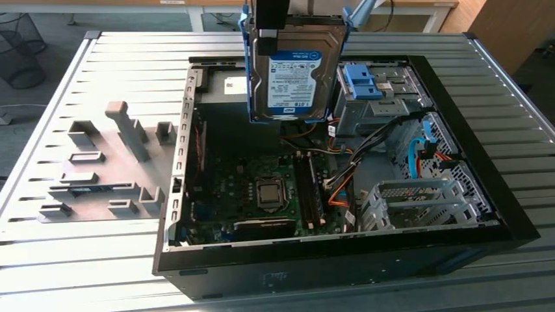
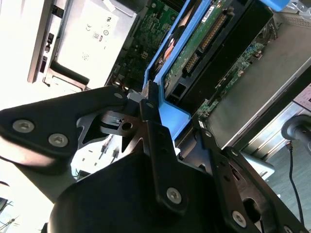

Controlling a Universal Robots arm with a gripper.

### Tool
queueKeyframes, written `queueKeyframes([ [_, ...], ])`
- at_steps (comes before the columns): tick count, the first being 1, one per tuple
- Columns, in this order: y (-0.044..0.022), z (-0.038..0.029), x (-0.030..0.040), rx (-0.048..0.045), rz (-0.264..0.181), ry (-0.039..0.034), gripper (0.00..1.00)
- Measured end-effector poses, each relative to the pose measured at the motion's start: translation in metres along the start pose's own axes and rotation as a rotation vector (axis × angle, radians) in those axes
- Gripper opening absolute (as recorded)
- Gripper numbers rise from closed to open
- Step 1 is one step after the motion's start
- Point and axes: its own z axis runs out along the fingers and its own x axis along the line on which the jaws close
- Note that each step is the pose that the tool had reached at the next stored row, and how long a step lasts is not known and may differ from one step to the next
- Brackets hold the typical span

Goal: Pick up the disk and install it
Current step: 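Insert the disk into the insertion slot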

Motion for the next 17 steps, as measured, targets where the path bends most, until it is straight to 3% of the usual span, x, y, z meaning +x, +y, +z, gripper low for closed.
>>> queueKeyframes([
  [8, 0.0002, -0.0122, 0.0, 0.0012, 0.0, 0.0001, 0.36],
  [17, 0.0001, -0.0121, 0.005, 0.004, 0.0, 0.0, 0.36],
])
